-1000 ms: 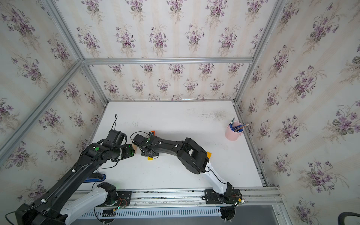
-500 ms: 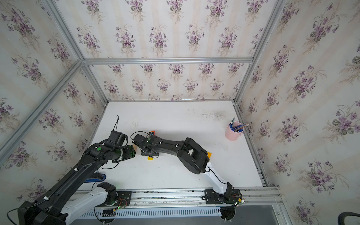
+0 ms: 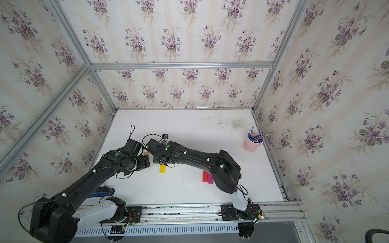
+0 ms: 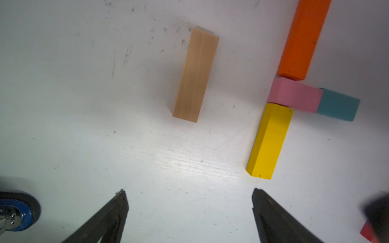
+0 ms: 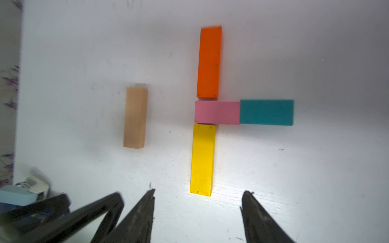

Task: Assemble the letter h with building blocks
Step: Pick up the building block from the center of the board.

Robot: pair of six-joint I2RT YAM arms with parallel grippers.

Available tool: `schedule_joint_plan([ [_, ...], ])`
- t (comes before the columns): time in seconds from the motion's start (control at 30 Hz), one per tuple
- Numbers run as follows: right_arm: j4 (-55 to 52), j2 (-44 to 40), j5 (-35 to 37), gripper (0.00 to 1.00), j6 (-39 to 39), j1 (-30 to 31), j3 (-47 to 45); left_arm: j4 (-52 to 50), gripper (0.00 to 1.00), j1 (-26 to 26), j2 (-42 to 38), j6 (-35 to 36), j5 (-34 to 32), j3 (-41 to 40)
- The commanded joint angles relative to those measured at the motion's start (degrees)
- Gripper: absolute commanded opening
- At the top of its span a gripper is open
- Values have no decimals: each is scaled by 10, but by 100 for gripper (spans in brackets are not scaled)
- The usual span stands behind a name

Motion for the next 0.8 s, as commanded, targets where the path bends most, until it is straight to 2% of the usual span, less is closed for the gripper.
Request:
schedule_joint_plan([
  [0.0,-6,-86,59,66,-1,-15,-59,38,94,2,60,5,-34,29],
  [0.2,31,-254,59,65,20,-54,-215,56,91,3,191,12,-38,77],
  [0.43,44,-343,42,65,34,-84,-320,64,86,7,303,9,-63,121],
  [0.5,41,-350,43,65,35,-85,-327,65,81,11,327,12,-63,131],
  [0.6,33,-358,47,65,35,-87,-329,61,69,15,353,16,-57,147],
  [0.7,31,-364,48,65,34,-90,-329,62,64,16,361,22,-65,148],
  [0.77,30,-368,49,65,34,-90,-329,61,56,17,364,26,-72,146],
])
